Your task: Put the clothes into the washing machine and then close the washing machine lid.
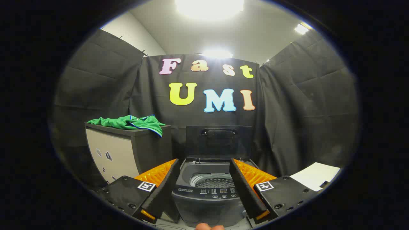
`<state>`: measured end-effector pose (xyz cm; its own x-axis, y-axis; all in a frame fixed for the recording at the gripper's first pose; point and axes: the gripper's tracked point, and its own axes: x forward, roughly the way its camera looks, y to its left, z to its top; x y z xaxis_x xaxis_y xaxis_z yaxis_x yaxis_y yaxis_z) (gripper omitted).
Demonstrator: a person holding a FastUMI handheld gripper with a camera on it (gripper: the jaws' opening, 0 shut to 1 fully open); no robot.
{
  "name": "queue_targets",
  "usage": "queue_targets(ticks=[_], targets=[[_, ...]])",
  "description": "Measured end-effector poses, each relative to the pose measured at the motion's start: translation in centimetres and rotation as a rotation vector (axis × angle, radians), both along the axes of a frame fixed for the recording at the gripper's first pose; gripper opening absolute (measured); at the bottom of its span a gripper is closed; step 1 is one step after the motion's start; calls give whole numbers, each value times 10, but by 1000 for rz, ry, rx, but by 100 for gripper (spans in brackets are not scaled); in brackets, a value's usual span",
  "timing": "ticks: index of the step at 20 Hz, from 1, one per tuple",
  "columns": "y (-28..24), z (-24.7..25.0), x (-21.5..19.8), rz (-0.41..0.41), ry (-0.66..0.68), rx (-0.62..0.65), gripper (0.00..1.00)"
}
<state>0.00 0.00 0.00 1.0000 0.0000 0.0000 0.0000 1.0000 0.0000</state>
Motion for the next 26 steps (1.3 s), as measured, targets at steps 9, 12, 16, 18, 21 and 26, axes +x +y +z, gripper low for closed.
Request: queue_targets(ticks=[9, 12, 16, 18, 21, 26], targets=[[20, 12, -6, 12, 2, 14, 98], [21, 11, -4, 0, 3, 5, 98], [25, 8, -3, -3, 15, -3, 98], [27, 6, -3, -9, 18, -8, 98], [34, 3, -5, 0, 25, -7, 98], [30, 6, -5, -10, 16, -18, 98]])
